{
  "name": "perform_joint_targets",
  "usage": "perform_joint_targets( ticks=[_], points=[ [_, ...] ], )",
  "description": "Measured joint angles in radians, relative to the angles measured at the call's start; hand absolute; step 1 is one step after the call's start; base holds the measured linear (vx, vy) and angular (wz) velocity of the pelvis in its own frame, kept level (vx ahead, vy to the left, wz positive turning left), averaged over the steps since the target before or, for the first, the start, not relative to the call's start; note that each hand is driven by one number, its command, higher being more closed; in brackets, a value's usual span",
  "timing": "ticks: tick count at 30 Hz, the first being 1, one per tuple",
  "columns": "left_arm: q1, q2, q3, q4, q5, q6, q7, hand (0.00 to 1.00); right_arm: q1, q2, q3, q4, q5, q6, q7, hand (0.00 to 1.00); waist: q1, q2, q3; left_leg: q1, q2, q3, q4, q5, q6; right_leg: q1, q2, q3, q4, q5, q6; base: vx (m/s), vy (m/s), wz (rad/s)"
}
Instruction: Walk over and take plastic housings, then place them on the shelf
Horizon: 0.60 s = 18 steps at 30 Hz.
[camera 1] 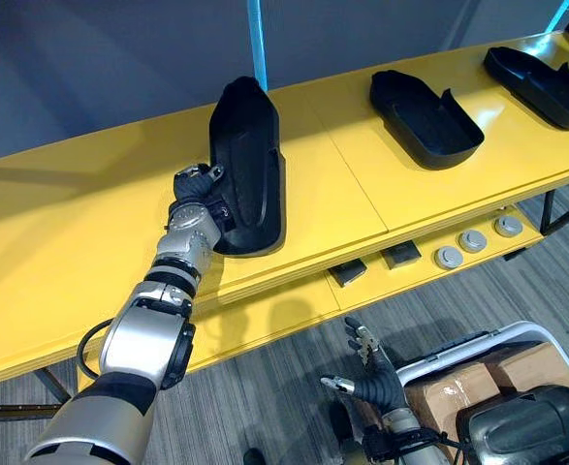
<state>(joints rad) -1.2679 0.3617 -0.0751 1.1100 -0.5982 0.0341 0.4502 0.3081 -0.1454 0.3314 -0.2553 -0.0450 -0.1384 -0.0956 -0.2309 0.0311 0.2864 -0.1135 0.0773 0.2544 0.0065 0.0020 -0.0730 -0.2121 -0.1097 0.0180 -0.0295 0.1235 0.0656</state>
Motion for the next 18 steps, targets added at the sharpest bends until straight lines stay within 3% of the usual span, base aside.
perform_joint_targets(
  ticks=[10,11,14,18],
  points=[
    [-0.021,0.048,0.113,0.011,0.187,0.031,0.144,1.0,0.001,-0.014,0.028,0.001,0.0,-0.007,-0.004,0.0,-0.001,-0.002,0.024,-0.006,-0.002,0.012,-0.039,0.023,-0.003,-0.015,0.004,0.006,-0.028,0.03,0.001,-0.01,0.006,-0.02],
    [-0.027,0.052,0.14,0.011,0.215,0.032,0.174,0.0,0.002,-0.014,0.031,0.002,0.0,-0.014,-0.006,0.0,0.0,-0.004,0.031,-0.006,-0.002,0.016,-0.039,0.024,-0.002,-0.016,0.004,0.012,-0.028,0.032,0.002,0.0,0.03,-0.06],
    [-0.027,0.061,0.172,0.011,0.249,0.033,0.216,0.0,0.003,-0.015,0.031,0.003,0.0,-0.03,-0.008,0.0,0.001,-0.004,0.032,-0.004,-0.002,0.021,-0.039,0.024,-0.002,-0.016,0.005,0.021,-0.029,0.032,0.002,0.02,0.034,-0.06],
    [-0.028,0.068,0.171,0.009,0.249,0.032,0.22,0.0,0.004,-0.017,0.031,0.003,0.001,-0.037,-0.008,0.0,0.0,-0.004,0.032,-0.003,-0.002,0.023,-0.039,0.026,-0.001,-0.016,0.006,0.023,-0.03,0.032,0.002,0.02,0.024,-0.02]
  ],
)
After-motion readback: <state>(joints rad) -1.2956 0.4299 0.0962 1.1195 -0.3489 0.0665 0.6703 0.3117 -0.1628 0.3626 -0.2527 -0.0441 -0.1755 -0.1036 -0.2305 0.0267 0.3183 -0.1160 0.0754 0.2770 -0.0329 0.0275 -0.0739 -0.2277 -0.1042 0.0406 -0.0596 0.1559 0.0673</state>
